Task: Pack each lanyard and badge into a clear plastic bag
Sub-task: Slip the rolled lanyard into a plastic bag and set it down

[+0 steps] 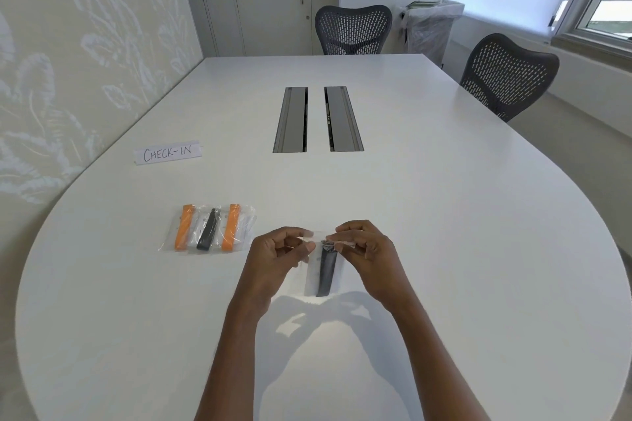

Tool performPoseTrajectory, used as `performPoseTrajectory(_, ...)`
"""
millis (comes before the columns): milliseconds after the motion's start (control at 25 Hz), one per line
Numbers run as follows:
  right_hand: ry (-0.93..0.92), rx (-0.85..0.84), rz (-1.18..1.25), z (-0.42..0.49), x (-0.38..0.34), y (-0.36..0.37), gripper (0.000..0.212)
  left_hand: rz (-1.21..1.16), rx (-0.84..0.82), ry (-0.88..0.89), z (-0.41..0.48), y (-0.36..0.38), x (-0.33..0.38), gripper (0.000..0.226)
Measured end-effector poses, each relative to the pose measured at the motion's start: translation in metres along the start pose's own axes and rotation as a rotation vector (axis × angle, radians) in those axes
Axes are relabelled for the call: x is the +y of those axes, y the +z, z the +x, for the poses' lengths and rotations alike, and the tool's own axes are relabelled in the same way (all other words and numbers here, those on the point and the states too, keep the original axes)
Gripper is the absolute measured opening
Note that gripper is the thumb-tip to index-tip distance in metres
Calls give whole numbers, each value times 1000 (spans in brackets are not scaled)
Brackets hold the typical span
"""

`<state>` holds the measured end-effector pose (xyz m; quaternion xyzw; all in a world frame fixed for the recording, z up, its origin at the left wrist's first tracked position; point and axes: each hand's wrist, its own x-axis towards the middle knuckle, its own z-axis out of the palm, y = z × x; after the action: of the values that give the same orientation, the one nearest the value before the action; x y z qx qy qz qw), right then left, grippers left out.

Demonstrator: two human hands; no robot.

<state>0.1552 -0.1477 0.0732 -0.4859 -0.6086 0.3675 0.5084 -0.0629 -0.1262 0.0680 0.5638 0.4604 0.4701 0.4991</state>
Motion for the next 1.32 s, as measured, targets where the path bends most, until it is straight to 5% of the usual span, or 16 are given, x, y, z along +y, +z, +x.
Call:
performPoseTrajectory(680,161,33,196,-2,-2,-21,5,-173,45,-66,-1,-1,4,7)
performPoseTrajectory(1320,205,2,-246,-3,-12,-15,18,-116,15,-36,-4,-3,-2,3)
